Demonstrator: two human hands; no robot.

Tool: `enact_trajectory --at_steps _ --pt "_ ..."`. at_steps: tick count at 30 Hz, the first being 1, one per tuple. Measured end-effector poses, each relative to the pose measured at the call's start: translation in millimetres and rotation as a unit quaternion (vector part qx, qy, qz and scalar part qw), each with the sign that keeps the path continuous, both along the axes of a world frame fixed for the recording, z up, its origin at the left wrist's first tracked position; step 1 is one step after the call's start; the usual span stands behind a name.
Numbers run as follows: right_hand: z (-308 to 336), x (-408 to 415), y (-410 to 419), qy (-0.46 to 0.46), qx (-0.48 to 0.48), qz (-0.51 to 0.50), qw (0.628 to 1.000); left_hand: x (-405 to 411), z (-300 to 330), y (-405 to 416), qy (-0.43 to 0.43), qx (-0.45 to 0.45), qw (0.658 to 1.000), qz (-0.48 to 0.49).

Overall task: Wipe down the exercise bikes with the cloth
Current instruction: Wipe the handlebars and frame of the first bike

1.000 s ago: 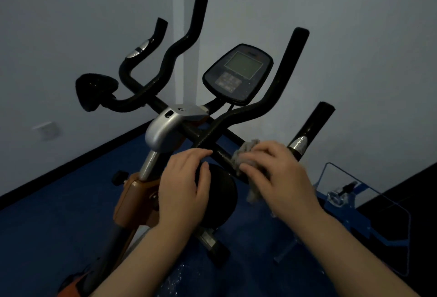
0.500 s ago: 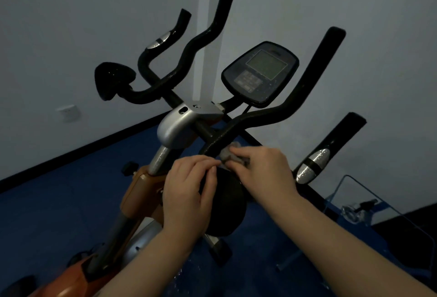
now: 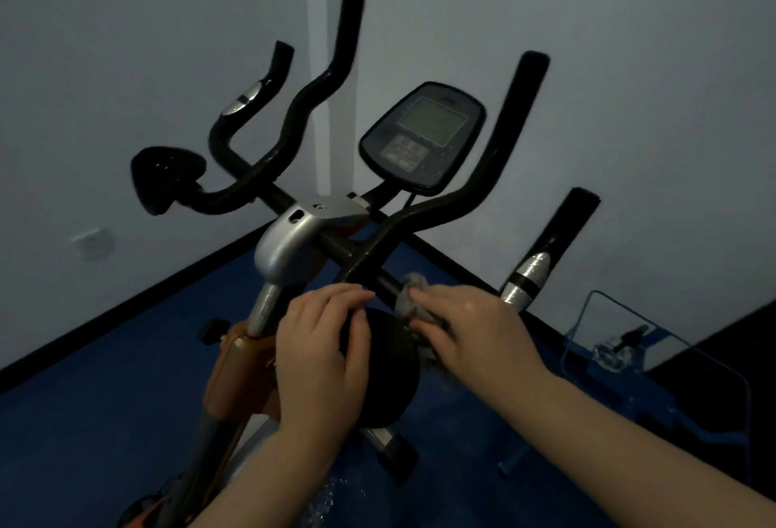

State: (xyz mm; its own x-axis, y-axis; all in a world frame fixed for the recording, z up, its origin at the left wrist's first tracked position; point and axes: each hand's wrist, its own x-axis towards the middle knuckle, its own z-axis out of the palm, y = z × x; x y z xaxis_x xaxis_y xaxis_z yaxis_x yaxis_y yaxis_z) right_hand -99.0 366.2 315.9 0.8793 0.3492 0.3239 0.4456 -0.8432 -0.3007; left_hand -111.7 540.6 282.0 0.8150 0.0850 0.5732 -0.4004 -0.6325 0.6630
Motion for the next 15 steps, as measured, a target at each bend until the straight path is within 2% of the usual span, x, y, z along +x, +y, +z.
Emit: enact_trajectory --at_steps 6,11,15 --pt "3 1 -79 -0.129 -0.085 0.074 0.985 12 38 -30 -0.006 0.018 0.996 -0.083" --pt "16 16 -86 -0.219 -0.024 -0.164 0.961 31 44 -58 0.032 0.055 0.988 -0.138" --pt "-6 -9 -59 -0.155 0.07 -0.192 0.966 34 33 -58 0.039 0.063 0.989 -0.129"
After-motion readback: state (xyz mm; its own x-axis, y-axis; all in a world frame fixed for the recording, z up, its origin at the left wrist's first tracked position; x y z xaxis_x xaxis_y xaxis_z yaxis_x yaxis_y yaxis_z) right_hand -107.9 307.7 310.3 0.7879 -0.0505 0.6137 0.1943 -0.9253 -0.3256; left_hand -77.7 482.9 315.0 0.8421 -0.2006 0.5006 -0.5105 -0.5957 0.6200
